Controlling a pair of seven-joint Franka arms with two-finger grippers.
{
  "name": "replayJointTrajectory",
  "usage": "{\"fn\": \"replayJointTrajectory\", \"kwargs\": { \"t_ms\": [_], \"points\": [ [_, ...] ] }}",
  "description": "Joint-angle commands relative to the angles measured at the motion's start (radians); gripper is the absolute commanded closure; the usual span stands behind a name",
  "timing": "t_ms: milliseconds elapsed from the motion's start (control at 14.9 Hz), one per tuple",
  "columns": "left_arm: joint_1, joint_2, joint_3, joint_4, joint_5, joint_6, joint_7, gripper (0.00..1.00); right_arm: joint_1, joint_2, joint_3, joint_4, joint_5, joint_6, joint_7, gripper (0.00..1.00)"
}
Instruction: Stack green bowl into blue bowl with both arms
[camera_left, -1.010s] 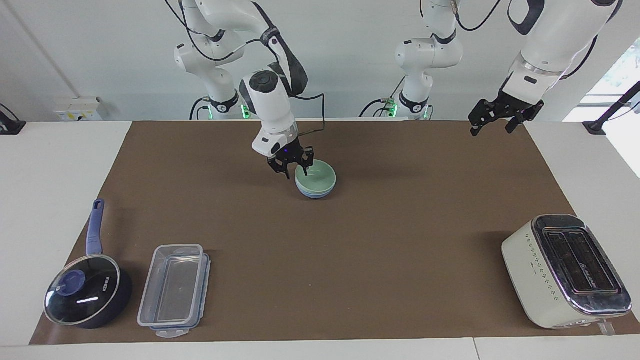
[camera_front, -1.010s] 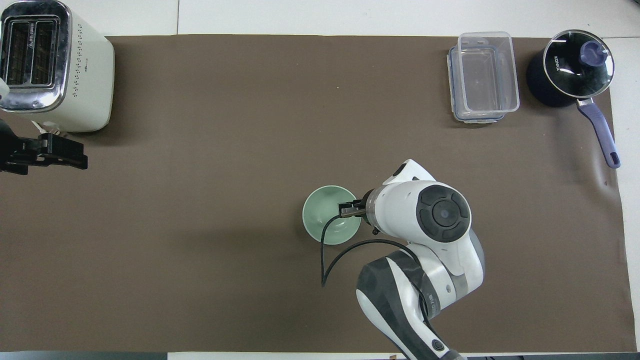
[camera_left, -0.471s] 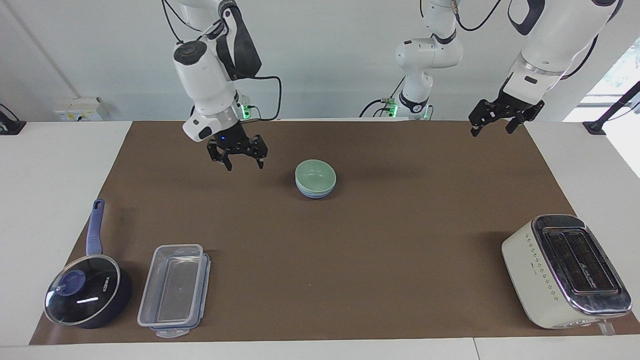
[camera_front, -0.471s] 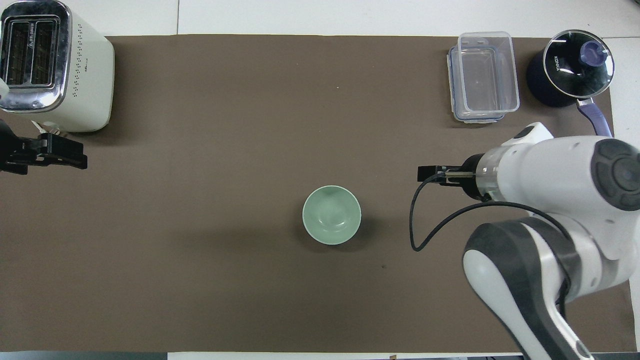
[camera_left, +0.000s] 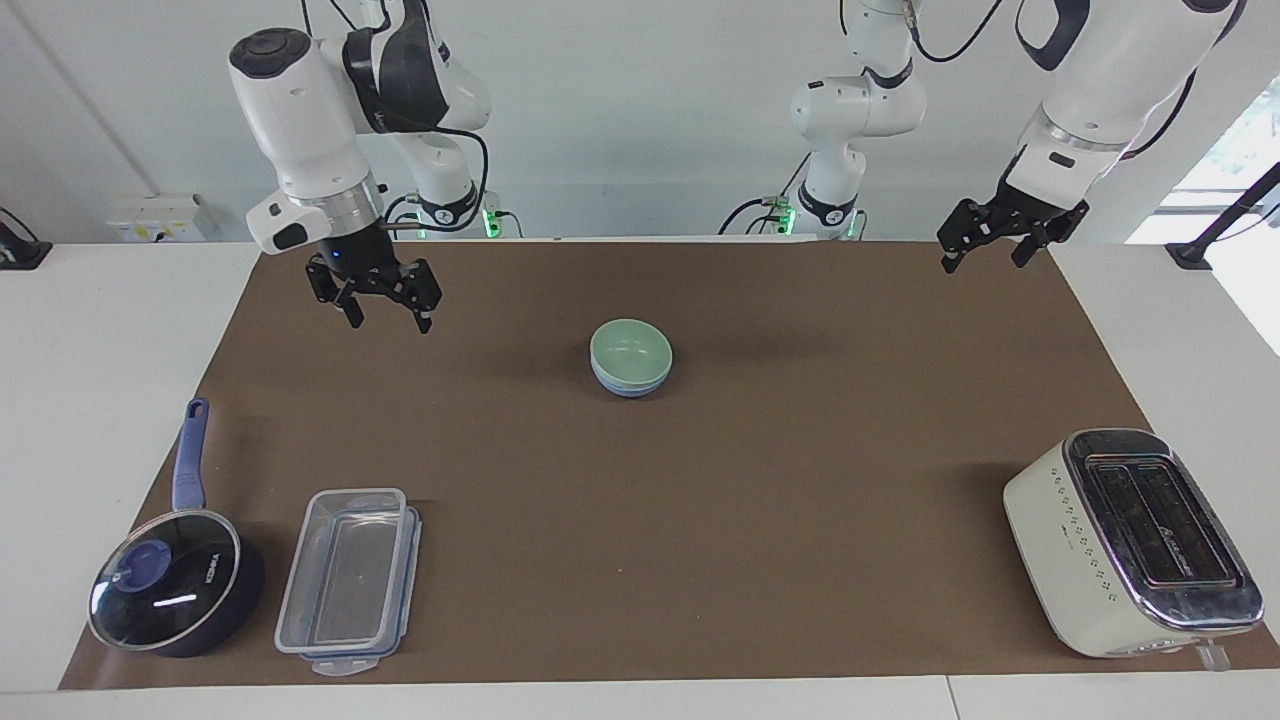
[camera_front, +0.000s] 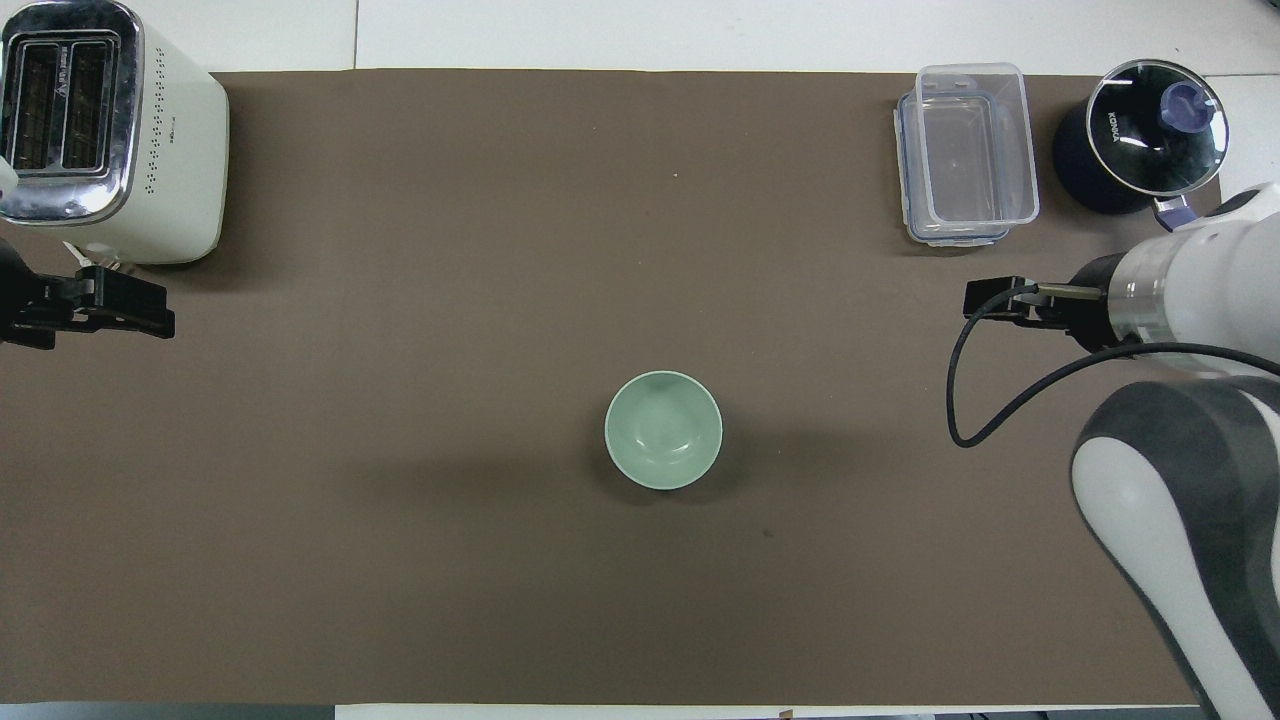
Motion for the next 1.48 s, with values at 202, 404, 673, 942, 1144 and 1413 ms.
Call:
{"fn": "replayJointTrajectory", "kwargs": {
  "t_ms": [202, 404, 673, 942, 1144, 1413],
  "points": [
    [0.011, -0.006, -0.01, -0.003, 0.027, -0.005, 0.006, 0.0, -0.064, 0.074, 0.01, 0.199, -0.022, -0.177, -0.094, 0.0],
    [0.011, -0.007, -0.01, -0.003, 0.027, -0.005, 0.006, 0.0, -0.074, 0.075, 0.007, 0.248, -0.024, -0.256, -0.151, 0.0],
    [0.011, -0.009, -0.01, -0.003, 0.027, -0.005, 0.006, 0.0, -0.065, 0.1, 0.009, 0.313, -0.045, -0.361, -0.177, 0.0],
    [0.013, -0.009, -0.01, -0.003, 0.027, -0.005, 0.006, 0.0, -0.055, 0.102, 0.019, 0.321, -0.105, -0.377, -0.22, 0.0],
    [0.011, -0.009, -0.01, -0.003, 0.027, -0.005, 0.006, 0.0, -0.039, 0.097, 0.019, 0.31, -0.105, -0.368, -0.209, 0.0],
    [0.011, -0.009, -0.01, -0.003, 0.027, -0.005, 0.006, 0.0, -0.051, 0.097, 0.018, 0.304, -0.09, -0.363, -0.223, 0.0]
  ]
}}
